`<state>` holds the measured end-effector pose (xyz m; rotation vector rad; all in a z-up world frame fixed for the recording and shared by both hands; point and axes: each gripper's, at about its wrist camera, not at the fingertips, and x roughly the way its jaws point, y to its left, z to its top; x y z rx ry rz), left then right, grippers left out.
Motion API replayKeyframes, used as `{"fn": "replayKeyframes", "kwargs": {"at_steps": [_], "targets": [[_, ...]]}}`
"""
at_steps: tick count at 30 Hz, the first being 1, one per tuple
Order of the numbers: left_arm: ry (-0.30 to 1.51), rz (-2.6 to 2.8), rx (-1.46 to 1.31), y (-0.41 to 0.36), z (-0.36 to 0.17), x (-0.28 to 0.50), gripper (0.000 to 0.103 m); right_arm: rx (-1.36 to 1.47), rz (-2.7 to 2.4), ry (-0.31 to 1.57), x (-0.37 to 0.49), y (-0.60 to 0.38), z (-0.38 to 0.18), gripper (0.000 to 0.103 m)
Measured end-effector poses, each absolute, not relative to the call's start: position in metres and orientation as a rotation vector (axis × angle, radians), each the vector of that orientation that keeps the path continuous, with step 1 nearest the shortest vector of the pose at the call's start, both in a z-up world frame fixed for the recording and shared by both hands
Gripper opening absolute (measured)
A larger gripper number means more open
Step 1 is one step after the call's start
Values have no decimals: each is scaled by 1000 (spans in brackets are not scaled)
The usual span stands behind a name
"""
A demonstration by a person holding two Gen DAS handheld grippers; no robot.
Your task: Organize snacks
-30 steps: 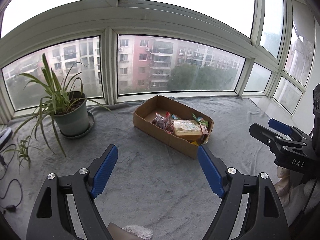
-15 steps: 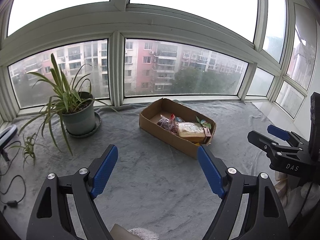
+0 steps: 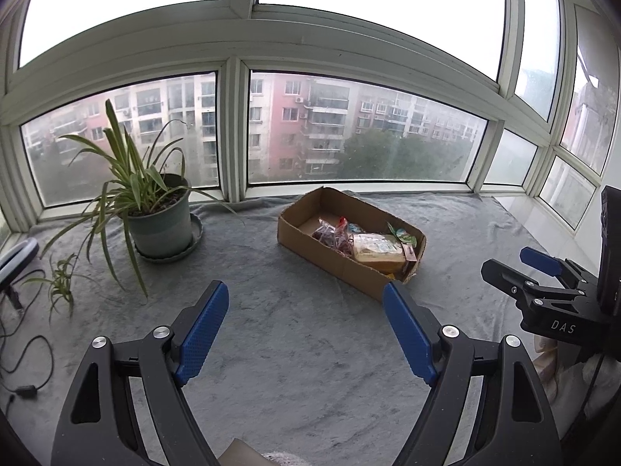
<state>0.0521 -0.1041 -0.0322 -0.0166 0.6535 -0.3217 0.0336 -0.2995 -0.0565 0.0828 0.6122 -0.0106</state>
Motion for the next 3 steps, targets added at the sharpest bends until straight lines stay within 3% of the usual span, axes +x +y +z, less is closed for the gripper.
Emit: {"fn": "replayKeyframes", "kwargs": {"at_steps": [3], "targets": [[651,-320,-11,-104,-32,51,82,80,-13,622,36,-301,-61,103]]}}
